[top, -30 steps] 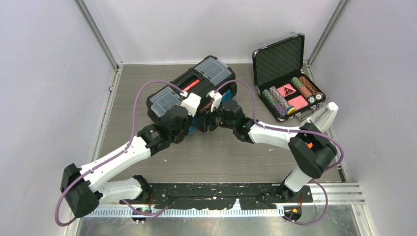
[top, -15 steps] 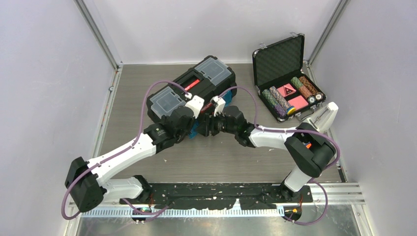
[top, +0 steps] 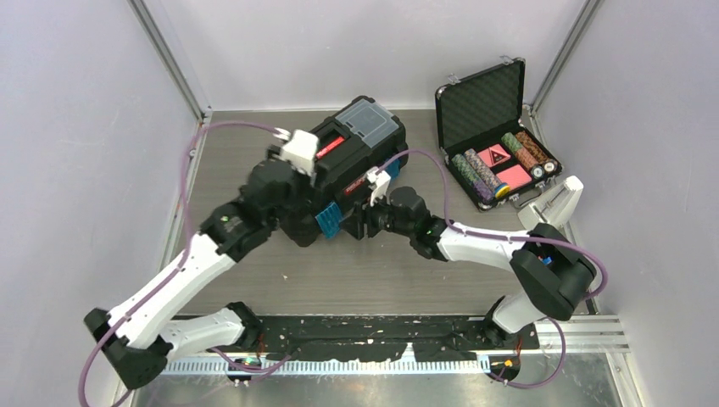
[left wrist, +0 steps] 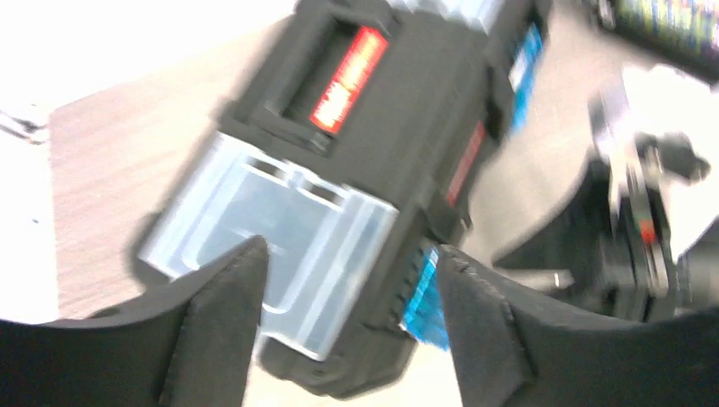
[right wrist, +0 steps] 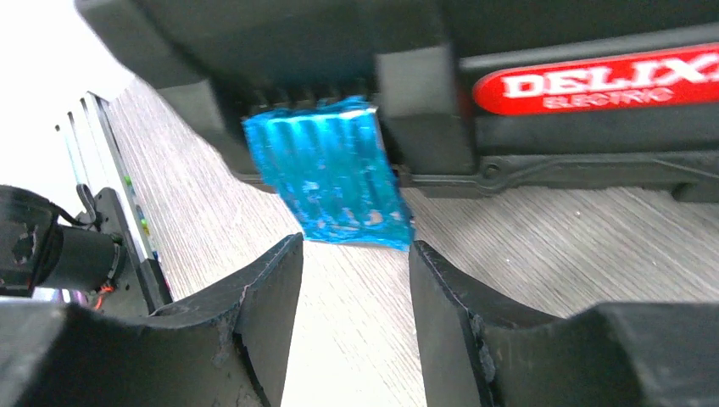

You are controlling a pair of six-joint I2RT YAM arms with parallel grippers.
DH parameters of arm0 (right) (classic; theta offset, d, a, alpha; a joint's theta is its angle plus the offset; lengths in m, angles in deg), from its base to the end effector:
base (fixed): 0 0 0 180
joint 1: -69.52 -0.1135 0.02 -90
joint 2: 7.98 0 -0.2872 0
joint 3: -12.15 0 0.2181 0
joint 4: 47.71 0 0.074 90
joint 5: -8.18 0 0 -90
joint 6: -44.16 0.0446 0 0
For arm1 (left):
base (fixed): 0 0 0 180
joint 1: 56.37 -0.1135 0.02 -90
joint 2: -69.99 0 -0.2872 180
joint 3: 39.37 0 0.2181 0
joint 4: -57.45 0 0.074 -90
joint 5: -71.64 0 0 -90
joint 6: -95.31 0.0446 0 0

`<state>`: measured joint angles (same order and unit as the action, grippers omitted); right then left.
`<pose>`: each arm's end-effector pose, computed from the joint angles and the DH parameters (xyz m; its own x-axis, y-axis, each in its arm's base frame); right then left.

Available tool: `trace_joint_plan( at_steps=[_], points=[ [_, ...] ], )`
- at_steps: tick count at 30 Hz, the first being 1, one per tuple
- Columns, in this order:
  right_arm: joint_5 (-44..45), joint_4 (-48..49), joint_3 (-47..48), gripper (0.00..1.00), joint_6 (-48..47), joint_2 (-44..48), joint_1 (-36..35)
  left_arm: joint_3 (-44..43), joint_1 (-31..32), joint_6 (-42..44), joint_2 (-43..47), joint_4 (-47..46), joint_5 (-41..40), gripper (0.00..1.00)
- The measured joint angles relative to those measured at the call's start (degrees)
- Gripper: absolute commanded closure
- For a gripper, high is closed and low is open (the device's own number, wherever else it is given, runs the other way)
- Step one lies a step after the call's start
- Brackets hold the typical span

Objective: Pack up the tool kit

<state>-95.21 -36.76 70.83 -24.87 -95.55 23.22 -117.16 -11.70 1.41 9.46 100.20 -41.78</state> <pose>0.2070 0.2316 0.2589 -0.5049 -0.0244 -0.8628 -0.7227 0.5585 0.4071 0.1481 -0.1215 0.3788 -0.3319 0.2403 -0.9122 0.3682 0.9233 0.1093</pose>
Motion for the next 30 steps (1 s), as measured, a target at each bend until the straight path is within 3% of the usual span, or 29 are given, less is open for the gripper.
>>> trace_joint_plan(
  at_steps=[3, 8, 16, 23, 30],
  points=[
    [2.60, -0.09, -0.11, 0.47, -3.52, 1.53, -2.86, -5.49, -5.16, 1.27, 1.95, -0.39, -0.85, 0.01],
    [7.17, -0.79, -0.09, 0.50, -8.24, 1.70, -7.41, -10.01, -16.50, 1.25, -1.62, -0.11, 1.81, 0.00],
    [13.53, -2.75, 1.99, 0.55, -11.91, -2.38, -9.94, -16.41, -31.12, -2.19, -17.77, 3.30, 16.85, 0.01],
    [15.87, -5.51, 5.33, 0.59, -12.70, -7.02, -11.17, -17.09, -34.67, -7.10, -24.63, 5.46, 27.47, 0.00],
    [17.90, -6.69, 8.24, 0.59, -12.70, -13.14, -11.67, -16.13, -35.60, -10.67, -27.02, 1.25, 34.23, 0.03]
  ],
)
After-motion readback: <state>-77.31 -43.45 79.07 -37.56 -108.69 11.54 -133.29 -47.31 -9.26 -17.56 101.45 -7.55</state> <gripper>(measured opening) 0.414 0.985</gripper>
